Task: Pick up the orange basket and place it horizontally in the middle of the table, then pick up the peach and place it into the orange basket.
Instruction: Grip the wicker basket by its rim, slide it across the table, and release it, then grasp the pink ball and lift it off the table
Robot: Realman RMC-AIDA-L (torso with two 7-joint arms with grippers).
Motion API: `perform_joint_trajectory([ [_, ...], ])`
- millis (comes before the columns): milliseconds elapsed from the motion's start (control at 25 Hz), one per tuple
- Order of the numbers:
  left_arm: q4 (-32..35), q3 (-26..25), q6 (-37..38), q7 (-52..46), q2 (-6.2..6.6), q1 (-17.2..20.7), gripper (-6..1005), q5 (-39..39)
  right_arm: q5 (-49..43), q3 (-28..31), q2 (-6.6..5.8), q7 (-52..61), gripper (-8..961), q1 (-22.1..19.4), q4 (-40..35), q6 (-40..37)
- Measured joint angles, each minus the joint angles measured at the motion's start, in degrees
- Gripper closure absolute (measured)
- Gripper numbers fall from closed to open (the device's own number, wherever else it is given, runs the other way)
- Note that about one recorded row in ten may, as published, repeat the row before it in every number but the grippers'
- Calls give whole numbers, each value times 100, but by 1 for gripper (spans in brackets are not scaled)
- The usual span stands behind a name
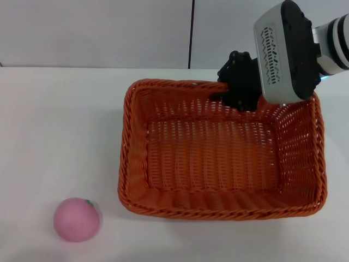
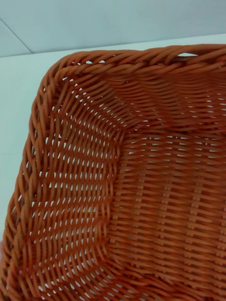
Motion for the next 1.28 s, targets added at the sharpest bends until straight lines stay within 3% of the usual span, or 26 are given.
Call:
perform_joint_trajectory([
  [440, 4, 12, -85, 0, 1, -14, 235, 1, 281, -661, 32, -17, 812, -112, 260, 1120],
  [520, -8, 20, -86, 0, 2, -31, 236, 1, 431, -726, 28, -22, 771, -107, 398, 1284],
  [720, -33, 35, -84, -4, 7, -83, 237, 1, 678, -729, 30, -22, 547, -135, 425, 1304],
  [1040, -42, 46, -84, -3, 11, -137, 240, 20, 964, -676, 17, 4, 337, -295, 281, 1358],
  [1120, -46, 131, -88, -11, 13, -139, 240, 45, 1077, -667, 21, 17, 323, -726, -203, 1497],
  [1160, -46, 131, -88, -11, 13, -139, 241, 45, 1077, -667, 21, 17, 316, -726, -203, 1497],
  [1280, -111, 529, -83, -117, 44, -103, 242, 57, 1617, -655, 19, -2, 294, -1418, -934, 1667],
])
